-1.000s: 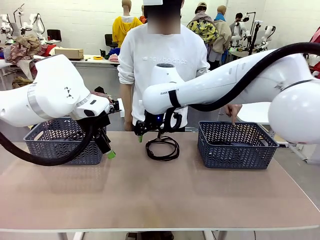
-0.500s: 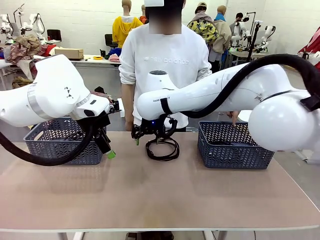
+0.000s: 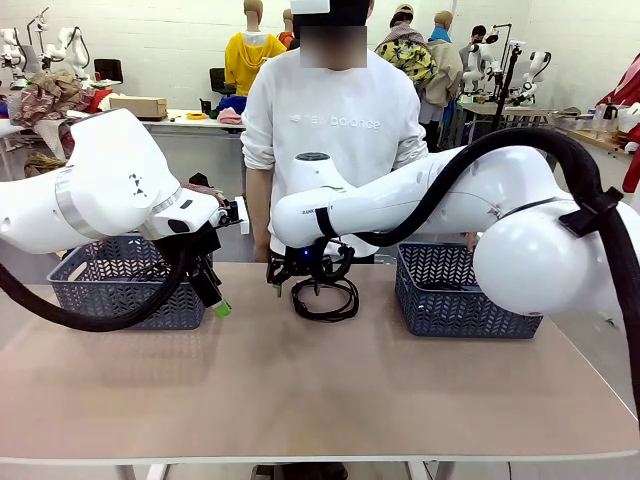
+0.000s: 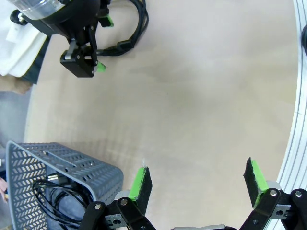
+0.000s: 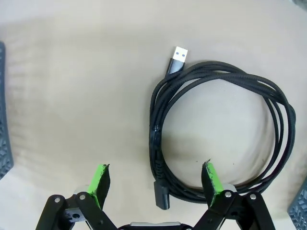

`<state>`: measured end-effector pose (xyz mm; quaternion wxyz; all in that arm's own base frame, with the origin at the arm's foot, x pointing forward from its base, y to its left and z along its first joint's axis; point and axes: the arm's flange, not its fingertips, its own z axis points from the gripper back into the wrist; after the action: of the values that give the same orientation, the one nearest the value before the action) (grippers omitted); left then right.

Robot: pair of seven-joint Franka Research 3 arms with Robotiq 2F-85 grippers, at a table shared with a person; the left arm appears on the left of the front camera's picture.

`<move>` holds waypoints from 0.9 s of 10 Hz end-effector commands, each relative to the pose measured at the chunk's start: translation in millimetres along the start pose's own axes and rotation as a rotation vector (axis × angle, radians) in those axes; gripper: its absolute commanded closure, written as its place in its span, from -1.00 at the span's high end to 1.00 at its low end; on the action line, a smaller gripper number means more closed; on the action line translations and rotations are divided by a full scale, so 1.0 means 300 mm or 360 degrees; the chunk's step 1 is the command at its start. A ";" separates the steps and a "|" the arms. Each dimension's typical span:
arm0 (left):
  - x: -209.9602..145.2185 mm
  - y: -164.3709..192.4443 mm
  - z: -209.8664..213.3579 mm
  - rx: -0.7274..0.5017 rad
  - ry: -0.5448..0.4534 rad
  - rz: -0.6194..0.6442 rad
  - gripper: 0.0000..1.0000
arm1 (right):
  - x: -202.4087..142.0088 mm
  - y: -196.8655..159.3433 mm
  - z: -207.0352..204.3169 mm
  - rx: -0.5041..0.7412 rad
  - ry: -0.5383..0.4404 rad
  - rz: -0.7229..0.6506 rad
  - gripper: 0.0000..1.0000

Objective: Organize the cables according to human instructions.
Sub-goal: Pick up a bundle of cables and place it in the basket indicated by the human.

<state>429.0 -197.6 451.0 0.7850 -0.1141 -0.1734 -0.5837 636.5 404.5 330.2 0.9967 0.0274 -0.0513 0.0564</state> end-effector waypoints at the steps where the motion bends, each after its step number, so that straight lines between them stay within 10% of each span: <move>1: -0.006 0.003 0.003 0.0006 -0.0001 0.0006 1.00 | 0.028 0.015 -0.008 -0.0020 0.0010 -0.0085 1.00; 9: -0.006 0.003 0.003 0.0006 -0.0001 0.0006 1.00 | 0.046 0.024 -0.053 -0.0057 0.0049 -0.0105 0.94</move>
<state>429.0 -197.6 451.0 0.7850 -0.1141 -0.1734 -0.5837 643.2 405.6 311.0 0.9984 0.0175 -0.0355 0.0399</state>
